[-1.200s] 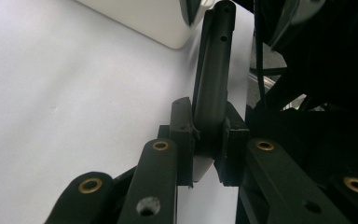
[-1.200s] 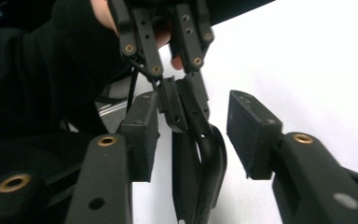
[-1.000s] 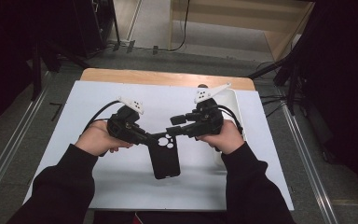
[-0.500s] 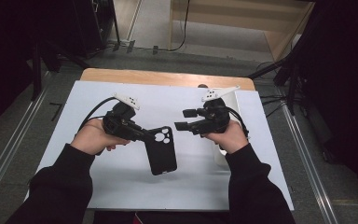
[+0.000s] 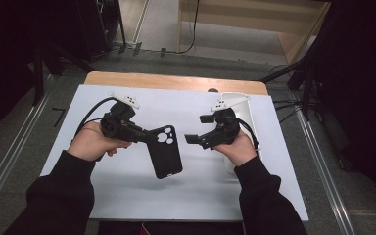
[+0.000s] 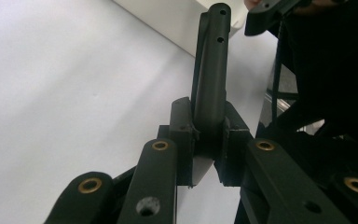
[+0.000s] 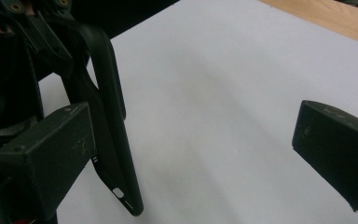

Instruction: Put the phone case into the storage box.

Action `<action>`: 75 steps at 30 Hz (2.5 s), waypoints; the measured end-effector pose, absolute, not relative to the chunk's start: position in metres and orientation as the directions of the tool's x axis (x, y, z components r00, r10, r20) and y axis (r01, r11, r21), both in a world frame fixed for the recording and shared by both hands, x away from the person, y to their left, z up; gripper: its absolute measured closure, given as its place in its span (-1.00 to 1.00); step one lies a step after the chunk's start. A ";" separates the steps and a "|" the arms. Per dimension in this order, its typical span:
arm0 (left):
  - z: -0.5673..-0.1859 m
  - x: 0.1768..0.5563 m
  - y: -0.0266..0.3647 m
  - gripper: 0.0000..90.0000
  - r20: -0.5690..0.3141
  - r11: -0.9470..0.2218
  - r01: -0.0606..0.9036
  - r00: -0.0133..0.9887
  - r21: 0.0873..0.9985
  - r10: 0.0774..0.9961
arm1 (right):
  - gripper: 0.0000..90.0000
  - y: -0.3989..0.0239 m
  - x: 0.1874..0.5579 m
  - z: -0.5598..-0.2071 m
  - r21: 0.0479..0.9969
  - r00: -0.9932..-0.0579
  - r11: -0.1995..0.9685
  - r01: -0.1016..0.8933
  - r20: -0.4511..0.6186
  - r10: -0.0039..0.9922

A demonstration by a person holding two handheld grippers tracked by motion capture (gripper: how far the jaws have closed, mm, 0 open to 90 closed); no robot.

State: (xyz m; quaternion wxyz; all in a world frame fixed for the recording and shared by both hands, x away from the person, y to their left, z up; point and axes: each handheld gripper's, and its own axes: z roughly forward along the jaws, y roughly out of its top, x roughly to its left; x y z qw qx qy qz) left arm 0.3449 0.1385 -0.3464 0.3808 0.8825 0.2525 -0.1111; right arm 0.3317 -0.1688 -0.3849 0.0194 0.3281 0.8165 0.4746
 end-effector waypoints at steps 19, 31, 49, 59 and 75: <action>-0.339 0.352 0.152 0.76 -0.391 -0.484 0.624 0.773 0.613 0.500 | -1.00 -0.144 0.317 -0.395 0.792 -0.735 0.312 0.525 0.237 0.636; -0.340 0.358 0.159 0.76 -0.386 -0.430 0.681 0.709 0.592 0.591 | -1.00 -0.132 0.311 -0.399 0.817 -0.724 0.279 0.505 0.225 0.652; -0.343 0.358 0.151 0.76 -0.374 -0.383 0.736 0.636 0.559 0.675 | -1.00 -0.106 0.305 -0.411 0.804 -0.702 0.277 0.526 0.227 0.675; -0.346 0.357 0.145 0.75 -0.384 -0.373 0.737 0.633 0.563 0.672 | -1.00 -0.102 0.304 -0.412 0.814 -0.674 0.246 0.527 0.223 0.705; -0.351 0.352 0.132 0.75 -0.393 -0.393 0.738 0.642 0.548 0.658 | -1.00 -0.090 0.302 -0.414 0.816 -0.657 0.237 0.527 0.214 0.723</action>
